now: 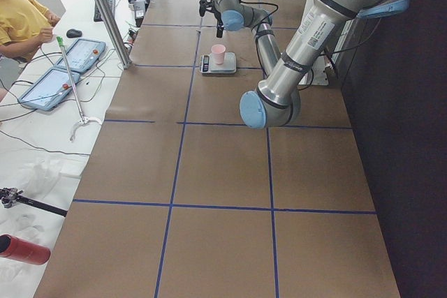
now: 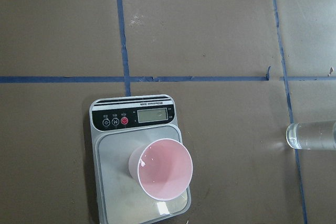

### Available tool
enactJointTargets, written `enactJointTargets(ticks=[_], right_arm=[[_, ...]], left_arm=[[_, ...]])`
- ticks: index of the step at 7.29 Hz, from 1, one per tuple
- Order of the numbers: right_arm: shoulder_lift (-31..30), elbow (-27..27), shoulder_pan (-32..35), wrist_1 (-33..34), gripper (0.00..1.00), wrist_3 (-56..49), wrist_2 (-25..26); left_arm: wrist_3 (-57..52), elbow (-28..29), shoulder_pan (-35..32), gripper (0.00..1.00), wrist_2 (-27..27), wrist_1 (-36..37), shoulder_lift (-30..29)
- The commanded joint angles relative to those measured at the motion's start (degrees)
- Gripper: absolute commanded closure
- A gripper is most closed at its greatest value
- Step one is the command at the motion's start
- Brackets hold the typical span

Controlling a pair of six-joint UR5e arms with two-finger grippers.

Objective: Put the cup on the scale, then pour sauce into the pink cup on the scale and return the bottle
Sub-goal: 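Release the cup and lift the left gripper while the right gripper reaches out, then lower the right gripper beside the glass sauce bottle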

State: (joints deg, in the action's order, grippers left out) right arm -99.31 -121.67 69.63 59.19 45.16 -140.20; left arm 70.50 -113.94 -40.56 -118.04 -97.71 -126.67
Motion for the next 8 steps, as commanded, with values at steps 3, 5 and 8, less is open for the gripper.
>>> enactJointTargets(ticks=[3,5,8], right_arm=[[-4.0,-7.1,-23.4,-4.9,0.00,18.7,29.5],[-7.7,-7.4,-35.5,-4.8,0.00,22.7,49.3],[-8.4,-3.6,-56.1,-5.1,0.01,29.8,81.9]], left_arm=[[0.0,-5.7,-2.1,0.09,0.2,0.1,5.8],[-0.8,-7.4,-5.5,0.09,0.1,0.1,10.1],[-11.3,-8.9,-7.4,0.06,0.1,1.3,15.7]])
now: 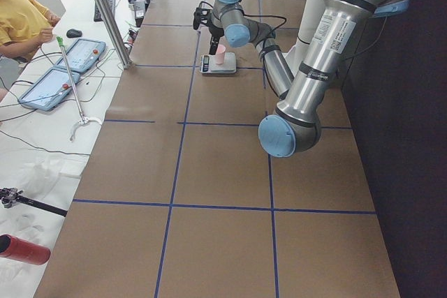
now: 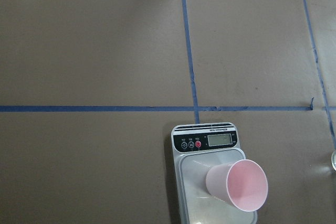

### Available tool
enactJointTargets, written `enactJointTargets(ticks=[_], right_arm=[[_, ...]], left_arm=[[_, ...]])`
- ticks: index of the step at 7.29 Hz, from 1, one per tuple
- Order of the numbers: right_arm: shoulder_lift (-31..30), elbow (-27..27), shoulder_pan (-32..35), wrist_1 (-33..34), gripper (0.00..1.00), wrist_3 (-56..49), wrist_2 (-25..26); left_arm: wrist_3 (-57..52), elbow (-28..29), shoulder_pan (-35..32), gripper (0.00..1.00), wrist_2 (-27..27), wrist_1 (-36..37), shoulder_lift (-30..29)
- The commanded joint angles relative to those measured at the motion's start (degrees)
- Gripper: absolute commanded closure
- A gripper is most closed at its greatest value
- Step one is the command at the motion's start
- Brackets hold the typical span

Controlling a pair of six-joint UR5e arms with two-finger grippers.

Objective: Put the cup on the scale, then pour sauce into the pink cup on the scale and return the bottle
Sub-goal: 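Lower the right gripper beside the glass sauce bottle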

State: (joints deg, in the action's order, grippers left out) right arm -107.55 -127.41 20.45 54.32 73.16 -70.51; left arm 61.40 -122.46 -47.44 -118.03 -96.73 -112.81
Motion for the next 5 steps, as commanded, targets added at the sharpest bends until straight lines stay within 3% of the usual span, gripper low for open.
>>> enactJointTargets(ticks=[1,4,5], right_arm=[[0.5,5.3,-10.5,-0.6,0.02,1.9,21.5],[1.3,9.6,-13.1,-2.8,0.00,2.2,32.2],[1.3,13.2,-14.3,-10.9,0.00,2.3,35.1]], left_arm=[[-2.4,-0.4,-0.7,0.06,0.1,0.4,1.8],[-5.6,-0.5,-1.7,0.05,0.1,0.4,3.5],[-5.8,-0.4,-2.0,0.05,0.1,0.4,3.5]])
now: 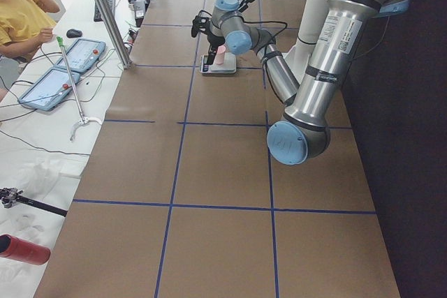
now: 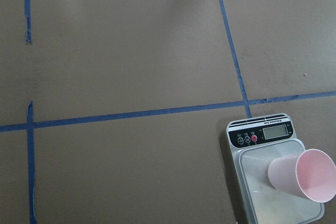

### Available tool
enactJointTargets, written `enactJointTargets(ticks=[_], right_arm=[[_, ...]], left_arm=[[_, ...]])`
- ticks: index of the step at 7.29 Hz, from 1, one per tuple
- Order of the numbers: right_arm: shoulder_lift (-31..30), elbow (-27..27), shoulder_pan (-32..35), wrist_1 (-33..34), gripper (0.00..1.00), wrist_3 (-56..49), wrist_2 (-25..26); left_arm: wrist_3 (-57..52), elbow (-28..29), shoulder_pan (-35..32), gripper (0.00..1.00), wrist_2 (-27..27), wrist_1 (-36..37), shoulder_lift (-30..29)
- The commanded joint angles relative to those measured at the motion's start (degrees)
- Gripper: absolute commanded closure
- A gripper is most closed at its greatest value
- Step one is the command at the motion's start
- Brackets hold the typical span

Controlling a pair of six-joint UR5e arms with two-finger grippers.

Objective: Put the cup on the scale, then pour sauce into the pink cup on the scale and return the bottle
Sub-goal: 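Lower the right gripper beside the glass sauce bottle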

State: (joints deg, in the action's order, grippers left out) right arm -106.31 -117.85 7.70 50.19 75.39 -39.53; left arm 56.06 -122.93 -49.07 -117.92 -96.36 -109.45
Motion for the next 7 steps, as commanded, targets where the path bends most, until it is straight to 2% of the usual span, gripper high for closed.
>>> enactJointTargets(ticks=[1,3,7], right_arm=[[0.4,6.9,-2.1,-11.9,0.00,-0.6,6.1],[3.3,7.5,-2.3,-11.9,0.00,-0.9,10.6],[3.4,10.7,-2.4,-12.0,0.00,-1.6,12.9]], left_arm=[[-0.4,0.1,-0.6,0.05,0.1,0.1,0.5],[-0.4,0.0,-0.6,0.04,0.0,0.1,1.0],[-0.4,-1.3,-0.9,0.01,-0.1,1.2,1.8]])
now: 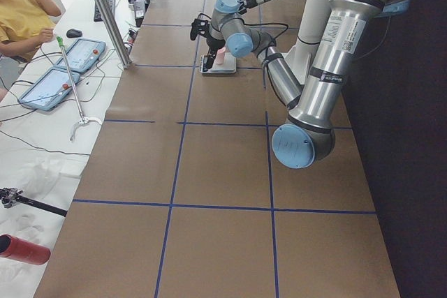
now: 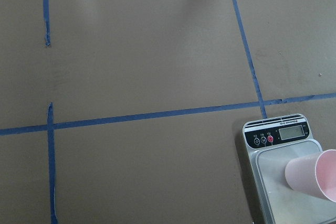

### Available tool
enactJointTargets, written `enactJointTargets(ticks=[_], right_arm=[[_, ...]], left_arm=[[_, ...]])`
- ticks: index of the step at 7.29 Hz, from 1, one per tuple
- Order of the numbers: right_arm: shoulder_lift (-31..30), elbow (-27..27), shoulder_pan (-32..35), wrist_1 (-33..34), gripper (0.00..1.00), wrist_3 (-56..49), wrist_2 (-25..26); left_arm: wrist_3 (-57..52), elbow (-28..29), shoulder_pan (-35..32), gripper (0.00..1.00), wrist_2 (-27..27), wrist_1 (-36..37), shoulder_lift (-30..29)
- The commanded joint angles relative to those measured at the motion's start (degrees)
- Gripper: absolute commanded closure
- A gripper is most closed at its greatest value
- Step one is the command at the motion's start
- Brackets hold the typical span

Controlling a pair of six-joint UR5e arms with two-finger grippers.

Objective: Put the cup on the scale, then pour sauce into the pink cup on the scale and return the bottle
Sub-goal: 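Close the right gripper around the bottle body and lift it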

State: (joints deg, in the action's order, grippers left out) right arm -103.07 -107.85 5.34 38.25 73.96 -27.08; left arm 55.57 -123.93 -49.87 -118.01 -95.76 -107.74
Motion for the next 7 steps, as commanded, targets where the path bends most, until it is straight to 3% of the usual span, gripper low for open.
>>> enactJointTargets(ticks=[1,7], right_arm=[[1.0,1.0,-0.1,-0.1,0.00,-0.7,0.3],[2.0,3.6,1.0,-0.3,0.00,-1.7,-1.1]], left_arm=[[0.0,-0.3,0.0,0.01,0.0,0.6,0.1],[-0.1,-0.2,0.1,0.01,0.0,0.6,0.0]])
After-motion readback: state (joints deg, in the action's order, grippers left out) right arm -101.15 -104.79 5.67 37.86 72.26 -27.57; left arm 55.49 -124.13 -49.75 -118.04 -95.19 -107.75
